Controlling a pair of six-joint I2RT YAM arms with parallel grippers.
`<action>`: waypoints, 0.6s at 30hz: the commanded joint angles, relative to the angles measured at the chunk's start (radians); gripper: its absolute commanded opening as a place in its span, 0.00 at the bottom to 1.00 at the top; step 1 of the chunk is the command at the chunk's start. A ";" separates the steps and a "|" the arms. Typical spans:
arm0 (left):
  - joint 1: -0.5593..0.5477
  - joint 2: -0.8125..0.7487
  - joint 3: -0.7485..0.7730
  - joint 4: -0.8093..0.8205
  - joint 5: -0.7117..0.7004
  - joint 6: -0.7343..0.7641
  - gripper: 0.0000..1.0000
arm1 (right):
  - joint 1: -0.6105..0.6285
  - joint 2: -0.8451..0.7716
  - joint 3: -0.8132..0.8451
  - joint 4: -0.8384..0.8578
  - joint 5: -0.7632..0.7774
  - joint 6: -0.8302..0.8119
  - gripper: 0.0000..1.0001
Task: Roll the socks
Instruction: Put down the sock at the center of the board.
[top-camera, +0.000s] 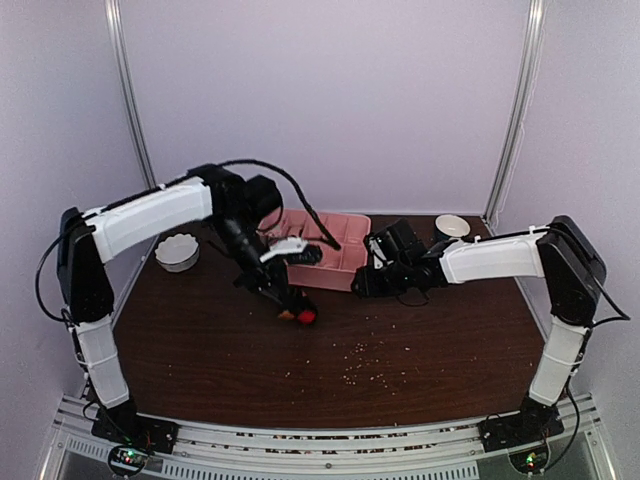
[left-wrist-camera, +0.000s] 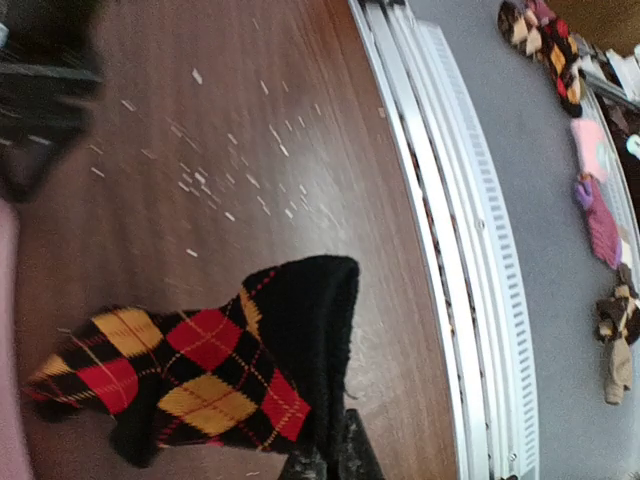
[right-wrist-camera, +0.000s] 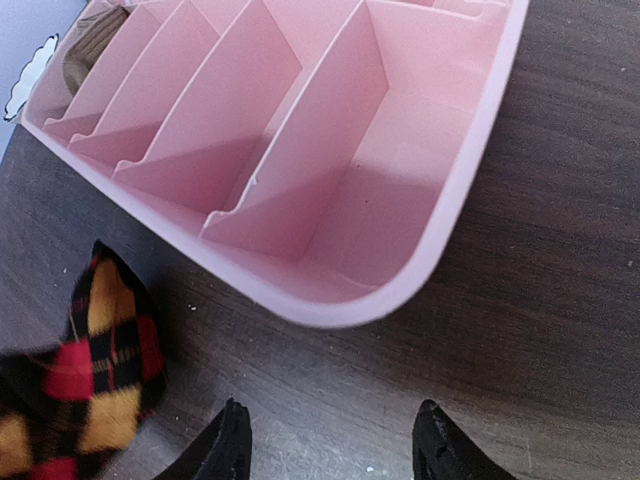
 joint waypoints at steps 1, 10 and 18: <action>-0.060 0.100 -0.186 0.071 -0.071 0.032 0.00 | -0.013 0.082 0.096 -0.043 -0.063 0.016 0.53; -0.069 0.115 -0.273 0.147 -0.088 0.026 0.00 | -0.033 0.218 0.270 -0.078 -0.123 0.000 0.44; -0.070 0.108 -0.373 0.189 -0.177 0.006 0.00 | -0.039 0.325 0.442 -0.121 -0.115 -0.012 0.46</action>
